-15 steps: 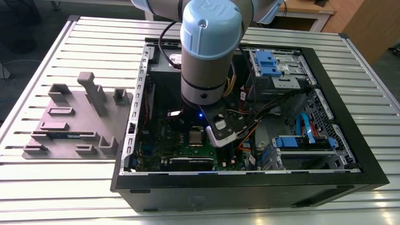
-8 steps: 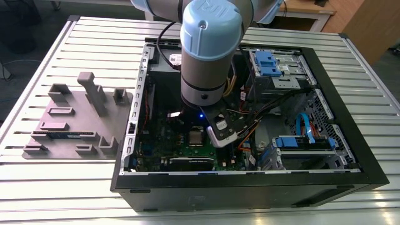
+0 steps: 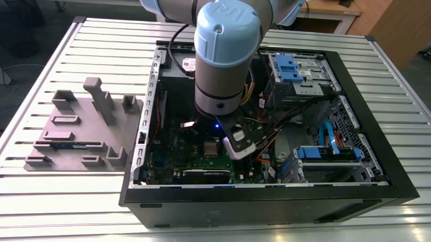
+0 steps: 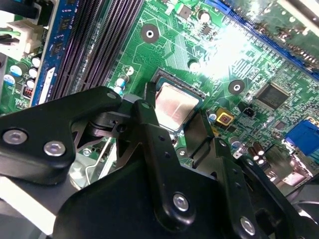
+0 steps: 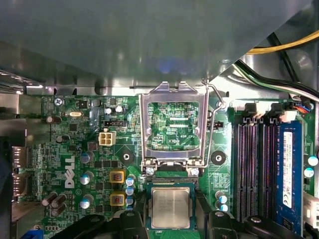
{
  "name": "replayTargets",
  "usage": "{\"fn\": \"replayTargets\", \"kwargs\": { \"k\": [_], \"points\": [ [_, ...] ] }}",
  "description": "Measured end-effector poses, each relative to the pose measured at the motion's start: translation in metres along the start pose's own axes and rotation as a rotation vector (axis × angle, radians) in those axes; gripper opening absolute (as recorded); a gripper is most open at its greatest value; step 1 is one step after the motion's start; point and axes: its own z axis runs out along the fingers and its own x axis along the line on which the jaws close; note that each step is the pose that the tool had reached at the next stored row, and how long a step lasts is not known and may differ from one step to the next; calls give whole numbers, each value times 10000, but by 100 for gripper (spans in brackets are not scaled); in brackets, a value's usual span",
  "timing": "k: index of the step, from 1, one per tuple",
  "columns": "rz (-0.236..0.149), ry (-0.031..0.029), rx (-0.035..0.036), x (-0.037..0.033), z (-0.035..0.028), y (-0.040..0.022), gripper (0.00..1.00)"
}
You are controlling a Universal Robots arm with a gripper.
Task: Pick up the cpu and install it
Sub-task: 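Place the cpu into insertion slot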
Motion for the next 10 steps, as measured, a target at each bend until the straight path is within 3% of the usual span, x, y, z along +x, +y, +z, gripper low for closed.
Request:
{"fn": "replayTargets", "kwargs": {
  "k": [10],
  "points": [
    [1,-1,-1,-1,20,-1,47]
  ]
}}
